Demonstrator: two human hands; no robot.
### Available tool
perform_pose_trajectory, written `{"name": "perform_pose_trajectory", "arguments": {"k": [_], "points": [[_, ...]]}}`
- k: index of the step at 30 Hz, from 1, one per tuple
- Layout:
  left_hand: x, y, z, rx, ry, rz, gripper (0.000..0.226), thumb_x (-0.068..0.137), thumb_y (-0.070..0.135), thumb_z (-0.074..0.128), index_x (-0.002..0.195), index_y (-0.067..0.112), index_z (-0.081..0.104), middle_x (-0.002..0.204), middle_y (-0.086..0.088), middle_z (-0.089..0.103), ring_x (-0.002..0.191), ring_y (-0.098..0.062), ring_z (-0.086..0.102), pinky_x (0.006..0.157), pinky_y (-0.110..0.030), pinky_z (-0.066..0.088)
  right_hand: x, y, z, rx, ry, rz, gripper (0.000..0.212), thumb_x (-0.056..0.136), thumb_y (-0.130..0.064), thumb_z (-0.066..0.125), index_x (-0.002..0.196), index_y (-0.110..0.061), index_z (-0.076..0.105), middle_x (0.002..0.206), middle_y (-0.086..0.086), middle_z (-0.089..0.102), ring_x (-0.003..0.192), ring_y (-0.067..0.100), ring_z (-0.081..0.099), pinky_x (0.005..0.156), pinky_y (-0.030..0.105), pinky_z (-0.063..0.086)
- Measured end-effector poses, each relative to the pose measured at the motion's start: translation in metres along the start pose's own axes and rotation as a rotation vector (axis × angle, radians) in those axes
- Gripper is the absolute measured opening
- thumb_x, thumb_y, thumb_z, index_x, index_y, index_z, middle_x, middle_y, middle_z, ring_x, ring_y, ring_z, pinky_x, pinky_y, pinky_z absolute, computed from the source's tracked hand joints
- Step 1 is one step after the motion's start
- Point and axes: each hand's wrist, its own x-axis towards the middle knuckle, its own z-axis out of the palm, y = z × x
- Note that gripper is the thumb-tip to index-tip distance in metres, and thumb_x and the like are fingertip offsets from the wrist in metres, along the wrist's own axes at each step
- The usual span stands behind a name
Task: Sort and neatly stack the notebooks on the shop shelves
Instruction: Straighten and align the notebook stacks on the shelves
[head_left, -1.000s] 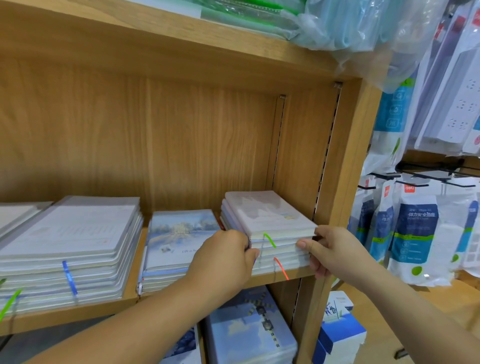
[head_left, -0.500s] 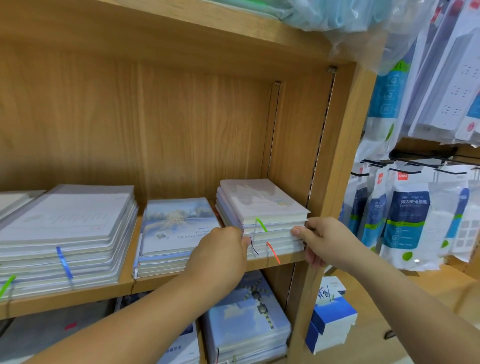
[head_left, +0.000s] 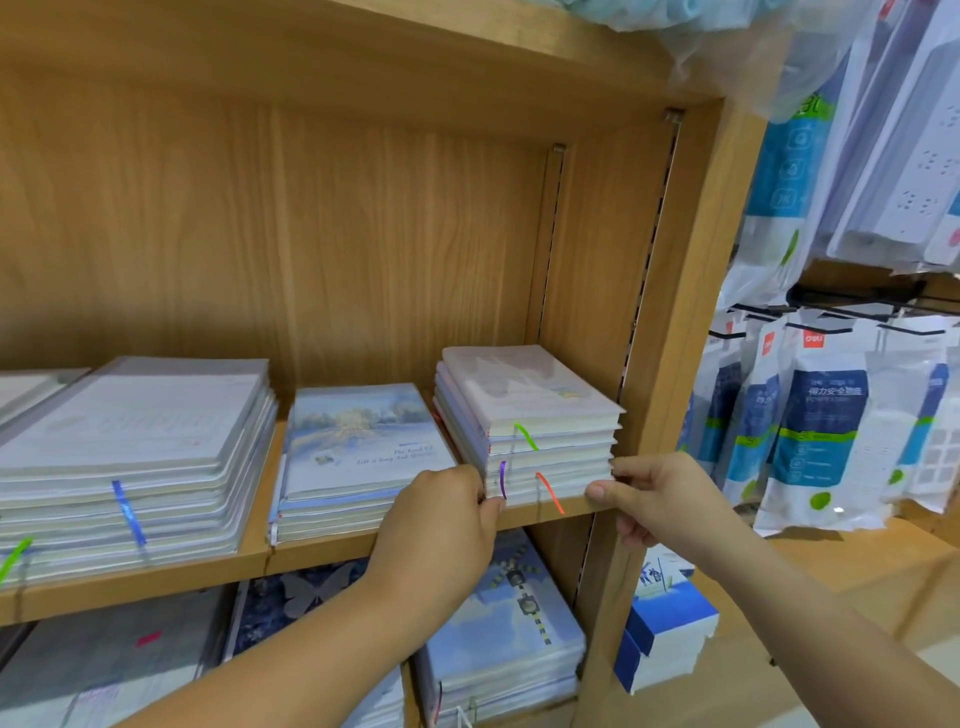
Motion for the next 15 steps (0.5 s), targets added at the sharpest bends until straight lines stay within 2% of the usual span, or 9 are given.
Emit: {"name": "perform_pose_trajectory", "arguments": {"k": [2, 5, 10, 13, 15], "points": [[-0.0018, 0.0003, 0.0011, -0.010, 0.008, 0.003, 0.033, 0.101, 0.039, 0.057, 0.075, 0.019, 0.056, 0.068, 0.002, 0.057, 0.060, -0.012, 0.051, 0.053, -0.033, 0.041, -0.0005, 0.0005, 0.0017, 0.074, 0.014, 0.010, 0.057, 0.088, -0.026, 0.081, 0.139, -0.012, 0.060, 0.060, 0.013, 0.070, 0.050, 0.021, 0.068, 0.048, 0.024, 0.053], [-0.0032, 0.0010, 0.0028, -0.002, 0.021, 0.012, 0.036, 0.103, 0.039, 0.055, 0.074, 0.018, 0.056, 0.066, 0.002, 0.057, 0.059, -0.013, 0.052, 0.057, -0.034, 0.045, -0.0013, 0.0009, 0.0016, 0.174, 0.014, 0.032, 0.060, 0.086, -0.019, 0.083, 0.139, -0.008, 0.058, 0.062, 0.018, 0.071, 0.051, 0.023, 0.069, 0.047, 0.024, 0.053], [-0.0051, -0.0010, 0.0015, -0.002, 0.010, 0.022, 0.039, 0.104, 0.042, 0.051, 0.075, 0.018, 0.061, 0.066, 0.000, 0.058, 0.060, -0.015, 0.053, 0.060, -0.034, 0.046, -0.0027, 0.0029, 0.0015, 0.304, 0.030, 0.063, 0.058, 0.080, -0.016, 0.086, 0.133, -0.010, 0.062, 0.068, 0.022, 0.072, 0.055, 0.029, 0.071, 0.050, 0.028, 0.055], [-0.0077, -0.0012, 0.0023, 0.042, -0.009, 0.037, 0.041, 0.106, 0.043, 0.046, 0.075, 0.019, 0.056, 0.064, 0.000, 0.053, 0.058, -0.016, 0.046, 0.059, -0.032, 0.041, -0.0023, 0.0040, 0.0023, 0.288, 0.022, 0.065, 0.050, 0.083, -0.018, 0.085, 0.128, -0.016, 0.064, 0.068, 0.021, 0.072, 0.057, 0.030, 0.073, 0.052, 0.031, 0.058], [-0.0072, -0.0012, 0.0033, 0.062, -0.024, 0.043, 0.042, 0.107, 0.041, 0.045, 0.073, 0.018, 0.053, 0.062, 0.000, 0.049, 0.056, -0.016, 0.043, 0.059, -0.034, 0.039, -0.0018, 0.0046, 0.0030, 0.260, 0.028, 0.059, 0.045, 0.084, -0.019, 0.084, 0.125, -0.020, 0.065, 0.066, 0.019, 0.072, 0.056, 0.028, 0.073, 0.051, 0.028, 0.057]]}}
